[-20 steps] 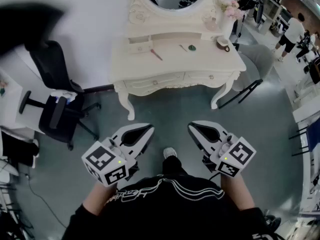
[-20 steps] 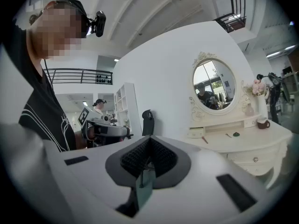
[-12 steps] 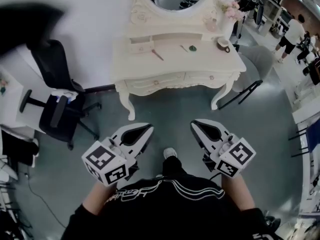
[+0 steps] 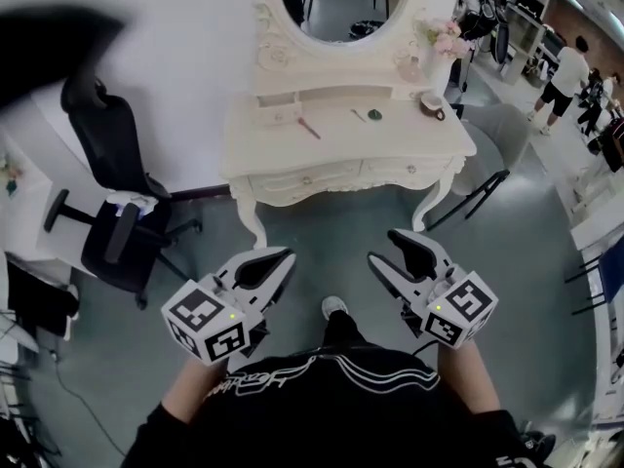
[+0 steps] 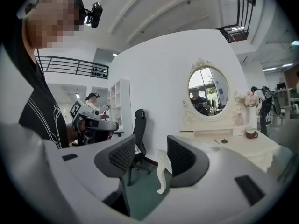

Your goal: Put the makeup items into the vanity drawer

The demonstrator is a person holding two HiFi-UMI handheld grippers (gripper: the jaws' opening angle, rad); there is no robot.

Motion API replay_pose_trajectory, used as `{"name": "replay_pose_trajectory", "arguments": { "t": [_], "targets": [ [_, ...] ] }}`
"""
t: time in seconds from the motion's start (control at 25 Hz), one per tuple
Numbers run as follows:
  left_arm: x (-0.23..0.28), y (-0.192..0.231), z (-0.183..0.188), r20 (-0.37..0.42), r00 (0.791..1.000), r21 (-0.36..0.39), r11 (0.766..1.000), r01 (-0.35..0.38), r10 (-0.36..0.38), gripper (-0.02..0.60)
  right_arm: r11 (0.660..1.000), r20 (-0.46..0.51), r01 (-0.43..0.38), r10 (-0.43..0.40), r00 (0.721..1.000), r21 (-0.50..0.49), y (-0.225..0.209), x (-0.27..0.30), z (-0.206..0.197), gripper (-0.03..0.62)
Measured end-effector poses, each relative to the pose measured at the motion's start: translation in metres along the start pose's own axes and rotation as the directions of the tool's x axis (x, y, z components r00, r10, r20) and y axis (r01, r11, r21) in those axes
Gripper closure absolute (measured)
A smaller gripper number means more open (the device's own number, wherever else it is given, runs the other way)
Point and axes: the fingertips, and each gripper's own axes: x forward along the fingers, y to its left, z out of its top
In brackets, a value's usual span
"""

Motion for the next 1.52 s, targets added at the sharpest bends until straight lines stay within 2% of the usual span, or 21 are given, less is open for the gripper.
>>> {"name": "replay_pose_trajectory", "arguments": {
  "t": [0.28, 0.64, 0.8, 1.12, 1.32, 1.52],
  "targets": [
    [0.03, 0.033, 0.004, 0.009, 1.0, -0.028, 0.999, -0.029, 0.029, 0.558, 0.999, -0.002, 0.042, -0.042, 0.999, -0.017, -0.048, 0.016, -0.004, 0.288],
    [0.126, 0.102, 0.018, -0.017, 0.998, -0.061, 0.996, -0.061, 0.06, 0.558, 0.999, -0.013, 0.039, -0.039, 0.999, 0.011, -0.163, 0.069, -0.003, 0.279],
    [0.174, 0.143, 0.032, -0.025, 0.995, -0.086, 0.991, -0.1, 0.098, 0.558, 1.0, -0.033, -0.004, 0.005, 0.999, 0.029, -0.221, 0.106, 0.002, 0.279],
    [0.254, 0.221, 0.063, -0.017, 0.983, -0.13, 0.975, -0.182, 0.182, 0.558, 0.994, -0.101, -0.112, 0.11, 0.989, -0.013, -0.304, 0.181, 0.014, 0.281],
    [0.274, 0.254, 0.078, 0.013, 0.971, -0.145, 0.961, -0.235, 0.239, 0.558, 0.983, -0.133, -0.18, 0.174, 0.976, -0.033, -0.333, 0.222, 0.016, 0.281],
    [0.271, 0.277, 0.07, -0.004, 0.96, -0.158, 0.947, -0.278, 0.281, 0.558, 0.976, -0.163, -0.216, 0.209, 0.964, -0.023, -0.342, 0.257, 0.005, 0.281]
  ]
}}
